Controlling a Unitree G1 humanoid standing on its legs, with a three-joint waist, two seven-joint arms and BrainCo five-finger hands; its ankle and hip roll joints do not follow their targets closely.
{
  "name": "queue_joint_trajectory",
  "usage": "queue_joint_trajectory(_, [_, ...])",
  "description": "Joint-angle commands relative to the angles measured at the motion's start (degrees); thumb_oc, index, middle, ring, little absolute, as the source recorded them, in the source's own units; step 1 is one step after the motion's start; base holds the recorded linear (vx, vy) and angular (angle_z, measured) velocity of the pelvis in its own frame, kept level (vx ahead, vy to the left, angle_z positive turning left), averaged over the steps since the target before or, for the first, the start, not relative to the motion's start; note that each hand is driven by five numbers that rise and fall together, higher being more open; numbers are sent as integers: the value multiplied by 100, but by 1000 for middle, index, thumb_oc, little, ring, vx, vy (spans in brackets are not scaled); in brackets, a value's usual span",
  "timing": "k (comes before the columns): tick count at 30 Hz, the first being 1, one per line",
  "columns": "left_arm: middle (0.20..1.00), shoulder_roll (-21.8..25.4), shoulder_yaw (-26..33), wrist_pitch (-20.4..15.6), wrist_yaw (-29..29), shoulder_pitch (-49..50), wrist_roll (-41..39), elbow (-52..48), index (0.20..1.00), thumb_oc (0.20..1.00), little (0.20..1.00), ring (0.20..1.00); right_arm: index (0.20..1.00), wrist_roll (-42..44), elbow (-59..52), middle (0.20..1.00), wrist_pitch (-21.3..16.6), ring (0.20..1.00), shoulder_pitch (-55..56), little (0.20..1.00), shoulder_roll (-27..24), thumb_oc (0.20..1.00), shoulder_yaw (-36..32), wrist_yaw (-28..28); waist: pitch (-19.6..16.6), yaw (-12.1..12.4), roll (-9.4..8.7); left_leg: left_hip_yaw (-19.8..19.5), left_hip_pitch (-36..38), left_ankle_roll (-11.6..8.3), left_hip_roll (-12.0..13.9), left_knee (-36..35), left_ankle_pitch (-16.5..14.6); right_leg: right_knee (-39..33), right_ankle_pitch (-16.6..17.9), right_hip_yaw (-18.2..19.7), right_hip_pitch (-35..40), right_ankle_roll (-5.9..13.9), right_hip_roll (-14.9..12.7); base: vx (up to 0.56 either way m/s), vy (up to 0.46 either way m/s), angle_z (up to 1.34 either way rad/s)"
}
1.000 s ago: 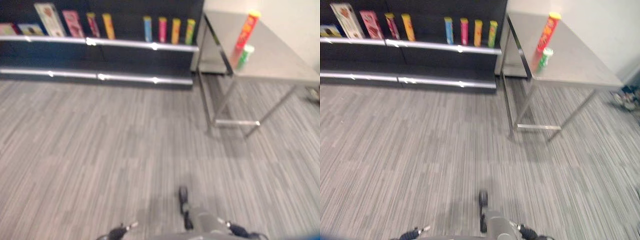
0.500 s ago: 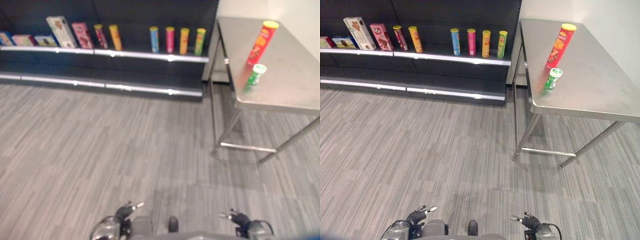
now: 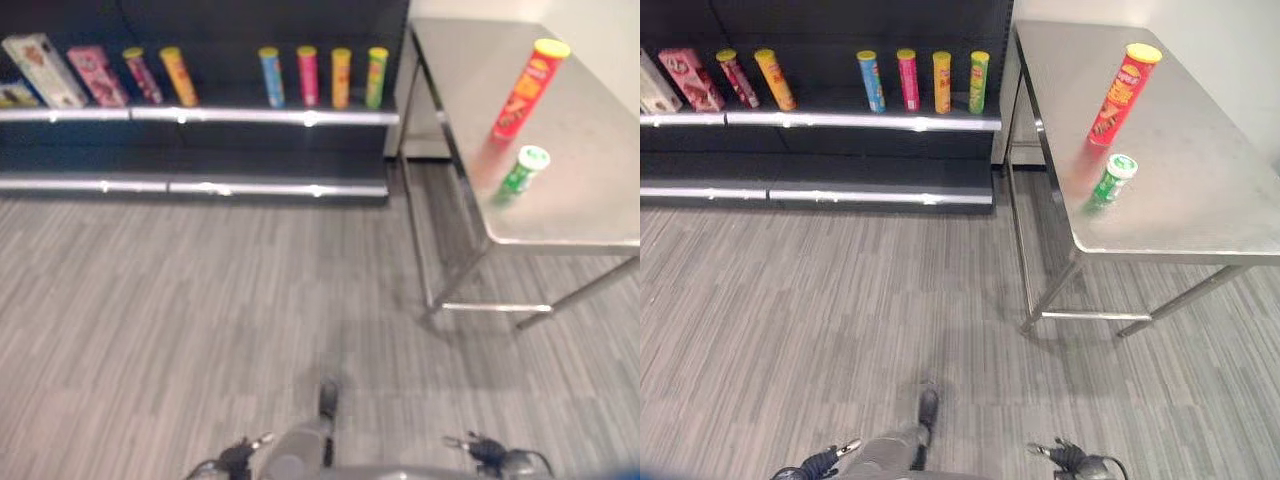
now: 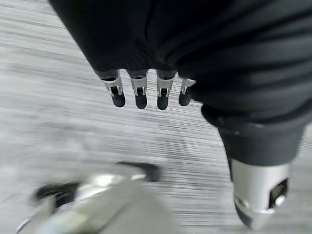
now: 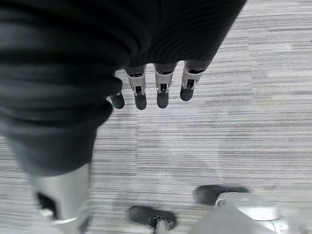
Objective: Put the goods on the table back onto the shelves and tidy them up.
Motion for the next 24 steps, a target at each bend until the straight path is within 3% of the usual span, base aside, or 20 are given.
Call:
queue_joint_trajectory(1, [1000,152,-44,-101,77,-89,32,9,1000,1000,1000,1000,1000,50,-116,1000,-42,1000,-188,1000,27,1000,-223,-7,65,210,137,-216,127,-1191,440,-138,-238,-177,1602,129,-189,67,-628,261,186,-26])
queue_joint_trajectory(2, [1000,156,-47,-130,93,-86,10,35,1000,1000,1000,1000,1000,50,-183,1000,-38,1000,-195,1000,23,1000,-208,-8,94,192,120,-127,323,-1223,451,-138,-359,-544,1525,-140,-335,132,-794,258,122,-29])
queue_joint_trajectory(5, [1000,172,-114,-163,111,-81,18,36,1000,1000,1000,1000,1000,49,-149,1000,-29,1000,-156,1000,1,1000,-218,-14,119,89,64,-159,499,-1183,345,-138,-469,-1101,1518,-168,-474,215,-673,249,66,-11])
queue_joint_trajectory(6, [1000,186,-193,-175,96,-57,6,-52,1000,1000,1000,1000,1000,49,-101,1000,-22,1000,-98,1000,-3,1000,-227,-44,193,-123,69,-258,721,-1102,213,-138,-535,-1868,1524,-185,-1039,283,-361,290,75,26])
queue_joint_trajectory(8, [1000,195,-277,-181,94,-65,-24,-94,1000,1000,1000,1000,1000,36,-47,1000,-3,1000,-72,1000,-4,1000,-192,-38,291,-271,46,-246,956,-1080,222,-138,-662,-2483,1543,-498,-1274,360,-280,315,42,-15])
queue_joint_trajectory(10, [1000,178,-365,-198,68,-55,-48,-126,1000,1000,1000,1000,1000,6,32,1000,1,1000,-41,1000,-29,1000,-182,-25,336,-320,41,-141,1111,-1135,323,-138,-695,-2576,1542,-853,-1285,398,-342,205,-32,-19])
queue_joint_trajectory(12, [1000,120,-476,-205,62,-29,-11,-181,1000,1000,1000,1000,1000,20,131,1000,1,1000,100,1000,-20,1000,-233,-42,226,-340,-47,-91,1152,-1061,271,-138,-782,-2801,1597,-772,-1012,355,-318,197,-68,-9])
queue_joint_trajectory(17, [1000,31,-709,-220,10,-24,72,-279,1000,1000,1000,1000,1000,85,291,1000,-13,1000,199,1000,-131,1000,-363,-103,47,-452,-20,127,1411,-1102,543,-1,-477,-2853,1576,-830,-832,431,-293,144,-68,13])
queue_joint_trajectory(22, [1000,48,-841,-190,23,-135,39,-438,1000,1000,1000,1000,1000,151,165,1000,11,1000,144,1000,-182,1000,-318,-136,317,-357,-313,-34,126,-988,459,2481,-723,-2853,1602,-568,-621,320,-513,-12,-138,21])
queue_joint_trajectory(24, [1000,60,-817,-167,13,-150,-51,-482,1000,1000,1000,1000,1000,186,129,1000,21,1000,108,1000,-180,1000,-383,-144,313,-304,-287,-197,-329,-847,540,2152,-737,-2853,1527,-303,-532,291,-477,124,7,-20])
